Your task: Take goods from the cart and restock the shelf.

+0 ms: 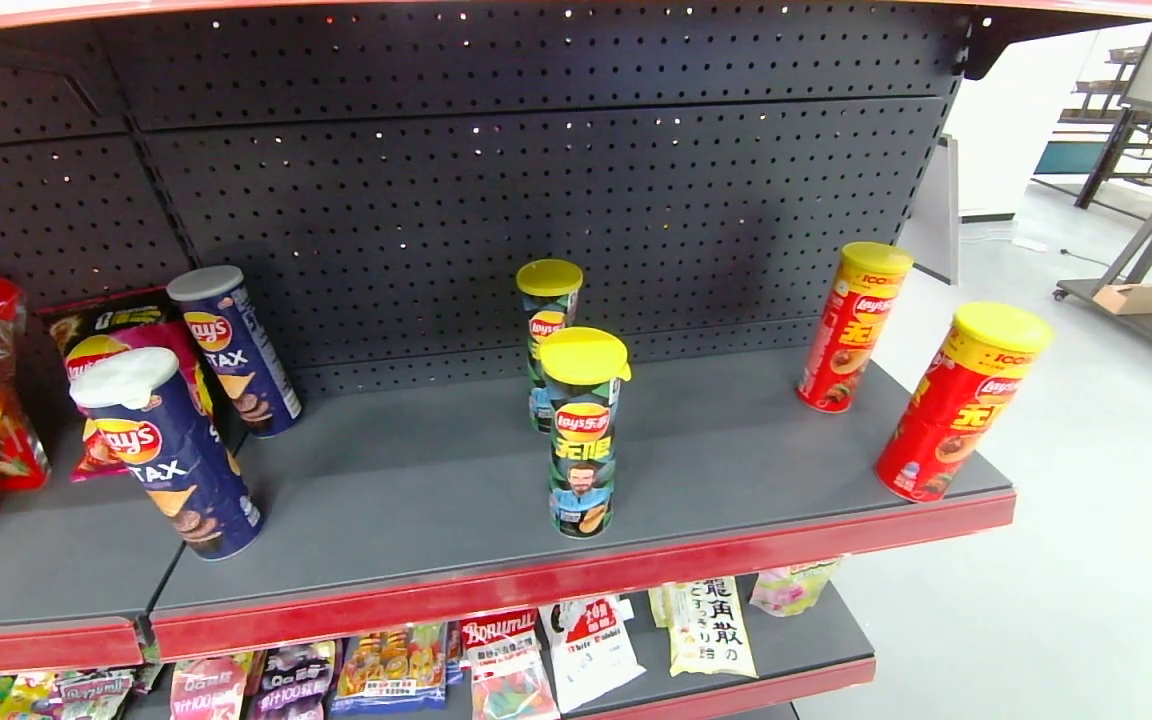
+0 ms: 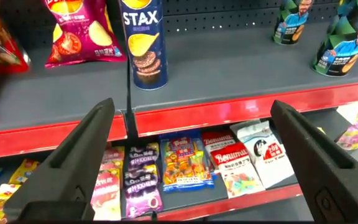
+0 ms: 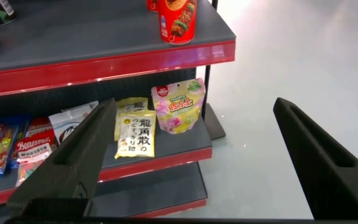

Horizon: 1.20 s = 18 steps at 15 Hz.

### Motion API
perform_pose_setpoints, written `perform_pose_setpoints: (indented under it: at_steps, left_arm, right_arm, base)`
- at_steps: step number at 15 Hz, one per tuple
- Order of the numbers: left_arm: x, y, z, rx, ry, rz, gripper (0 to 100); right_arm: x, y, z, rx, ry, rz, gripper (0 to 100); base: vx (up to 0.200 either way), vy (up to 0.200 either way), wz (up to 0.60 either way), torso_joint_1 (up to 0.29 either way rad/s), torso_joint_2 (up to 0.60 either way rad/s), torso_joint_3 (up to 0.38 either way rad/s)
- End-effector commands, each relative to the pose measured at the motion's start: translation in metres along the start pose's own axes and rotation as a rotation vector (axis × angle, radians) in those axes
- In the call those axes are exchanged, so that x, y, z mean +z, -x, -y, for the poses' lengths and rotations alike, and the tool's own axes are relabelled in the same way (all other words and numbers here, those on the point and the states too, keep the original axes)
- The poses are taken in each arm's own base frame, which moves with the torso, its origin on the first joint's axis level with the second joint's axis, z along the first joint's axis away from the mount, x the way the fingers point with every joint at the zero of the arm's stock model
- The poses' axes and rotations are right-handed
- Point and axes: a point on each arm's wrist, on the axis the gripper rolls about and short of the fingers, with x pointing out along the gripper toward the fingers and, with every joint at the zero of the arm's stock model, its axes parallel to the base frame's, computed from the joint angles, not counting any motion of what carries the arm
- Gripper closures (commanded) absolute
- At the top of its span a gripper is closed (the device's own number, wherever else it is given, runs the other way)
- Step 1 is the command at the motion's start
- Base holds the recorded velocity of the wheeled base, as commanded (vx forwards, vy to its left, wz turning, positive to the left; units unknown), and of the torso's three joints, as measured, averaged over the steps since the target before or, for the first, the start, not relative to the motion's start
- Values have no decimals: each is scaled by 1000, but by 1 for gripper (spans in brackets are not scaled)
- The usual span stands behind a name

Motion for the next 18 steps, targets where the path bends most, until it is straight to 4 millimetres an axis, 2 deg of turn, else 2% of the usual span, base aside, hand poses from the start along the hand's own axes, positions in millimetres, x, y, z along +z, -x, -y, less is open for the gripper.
perform_pose_setpoints:
  at_steps: [1,6,18]
  left_arm:
    - [0,0,0,1,0,-3,0]
    - [0,0,0,1,0,-3,0]
    - [0,0,0,1,1,-3,0]
  right_arm:
    - [0,0,1,39,4,2,0]
    - [-3,7,1,62,2,98,0]
    - [-3,7,0,119,-4,99,0]
  base:
    - [0,0,600,-7,7,2]
    - [0,0,600,5,0,3]
    - [0,0,0,0,0,0]
